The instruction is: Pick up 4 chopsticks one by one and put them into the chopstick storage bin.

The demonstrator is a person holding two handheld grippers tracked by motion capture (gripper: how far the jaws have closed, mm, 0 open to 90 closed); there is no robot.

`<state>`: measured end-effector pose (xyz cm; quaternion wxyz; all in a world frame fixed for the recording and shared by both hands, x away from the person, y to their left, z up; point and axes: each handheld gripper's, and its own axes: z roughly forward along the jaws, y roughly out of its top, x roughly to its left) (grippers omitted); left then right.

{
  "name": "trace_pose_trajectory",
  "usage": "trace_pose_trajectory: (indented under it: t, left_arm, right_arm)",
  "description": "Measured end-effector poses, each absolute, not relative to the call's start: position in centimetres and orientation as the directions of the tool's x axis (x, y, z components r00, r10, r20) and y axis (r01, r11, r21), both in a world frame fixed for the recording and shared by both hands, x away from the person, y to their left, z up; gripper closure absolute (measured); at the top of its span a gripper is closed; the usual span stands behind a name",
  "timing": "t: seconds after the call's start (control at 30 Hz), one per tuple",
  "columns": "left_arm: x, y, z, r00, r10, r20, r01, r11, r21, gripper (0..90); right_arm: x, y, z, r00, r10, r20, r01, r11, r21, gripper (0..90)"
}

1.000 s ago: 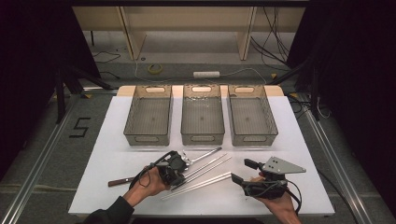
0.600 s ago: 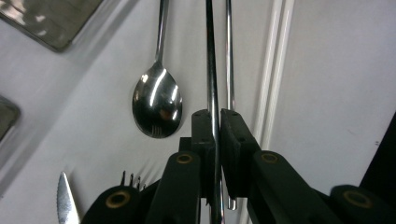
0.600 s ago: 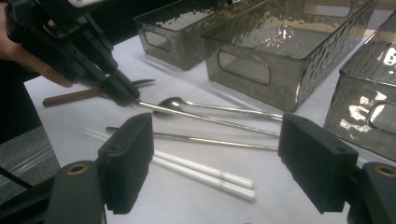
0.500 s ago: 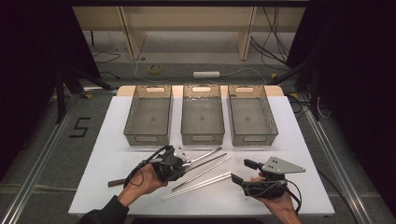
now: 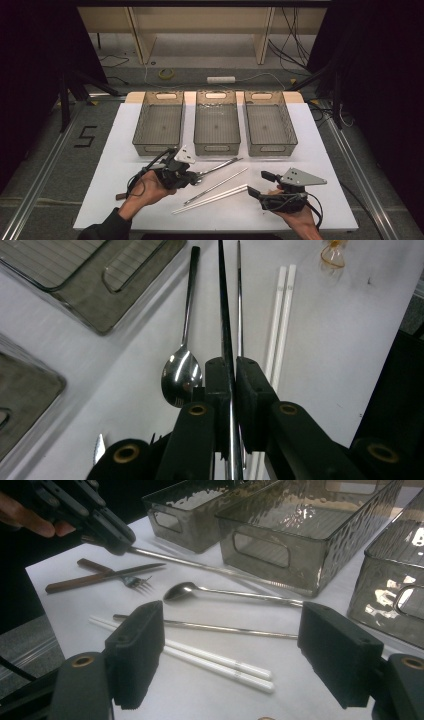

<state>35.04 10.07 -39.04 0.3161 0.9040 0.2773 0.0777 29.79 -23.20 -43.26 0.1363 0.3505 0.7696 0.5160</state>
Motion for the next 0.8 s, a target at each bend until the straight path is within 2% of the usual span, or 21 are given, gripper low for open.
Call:
trace_pose_trajectory:
  t: [0.33, 0.8]
  left_arm:
    - [36.4, 12.2, -36.3, 0.813, 0.578, -0.064, 0.455, -0.563, 0.690, 84.2]
    - [41.3, 16.2, -35.2, 0.683, 0.729, -0.045, 0.510, -0.431, 0.744, 84.2]
  right_arm:
    - [30.0, -23.3, -43.4, -0.714, 0.681, 0.161, 0.409, 0.219, 0.886, 27.8]
    - [29.9, -23.4, -43.4, -0.724, 0.670, 0.162, 0.399, 0.216, 0.891, 27.6]
